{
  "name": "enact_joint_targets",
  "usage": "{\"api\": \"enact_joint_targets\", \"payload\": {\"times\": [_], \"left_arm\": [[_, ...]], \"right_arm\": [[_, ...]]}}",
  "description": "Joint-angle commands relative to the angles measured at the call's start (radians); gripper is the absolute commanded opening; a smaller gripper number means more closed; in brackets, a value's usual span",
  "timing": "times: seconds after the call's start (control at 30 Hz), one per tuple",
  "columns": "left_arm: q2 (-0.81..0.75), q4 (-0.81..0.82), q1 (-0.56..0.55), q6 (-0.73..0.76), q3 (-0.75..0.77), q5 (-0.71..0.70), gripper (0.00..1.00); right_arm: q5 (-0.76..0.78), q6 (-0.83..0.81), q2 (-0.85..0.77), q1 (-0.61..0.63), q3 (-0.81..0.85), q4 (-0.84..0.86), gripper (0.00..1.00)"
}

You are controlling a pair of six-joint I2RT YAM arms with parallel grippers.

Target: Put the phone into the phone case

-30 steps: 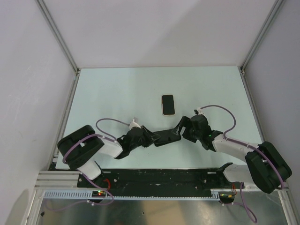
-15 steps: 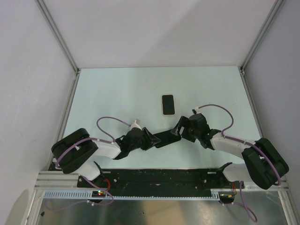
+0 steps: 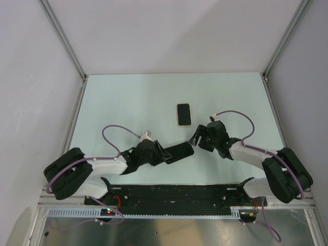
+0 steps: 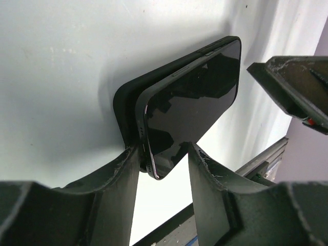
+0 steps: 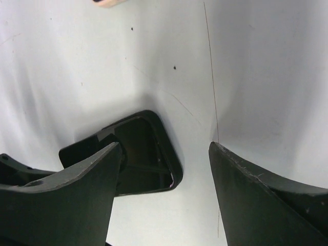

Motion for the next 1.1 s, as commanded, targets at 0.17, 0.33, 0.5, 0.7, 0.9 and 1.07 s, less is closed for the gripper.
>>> {"api": "enact_joint_targets", "payload": {"times": [0.17, 0.33, 0.5, 0.7, 0.9, 1.07], "left_arm": [[-0.078, -0.214, -0.006, 0.117, 0.079, -0.044, 0.48], [-0.12, -0.293, -0.006, 0.135, 0.1, -0.068, 0.51], [-0.155, -0.364, -0.006, 0.15, 0.104, -0.088, 0.53], [-0.168, -0.38, -0.006, 0.161, 0.122, -0.089, 0.48], [-0.143, -0.382, -0.007, 0.181, 0.167, -0.076, 0.37], [-0.122, -0.383, -0.006, 0.193, 0.193, -0.067, 0.32]], "right_arm": [[-0.058, -0.069, 0.102, 0.009, 0.093, 0.007, 0.69], [-0.065, -0.069, 0.128, 0.031, 0.095, 0.015, 0.68], [-0.068, -0.067, 0.146, 0.043, 0.094, 0.024, 0.66], [-0.068, -0.069, 0.155, 0.064, 0.094, 0.023, 0.62], [-0.062, -0.072, 0.174, 0.079, 0.093, 0.016, 0.59], [-0.062, -0.071, 0.184, 0.09, 0.093, 0.019, 0.57]]}}
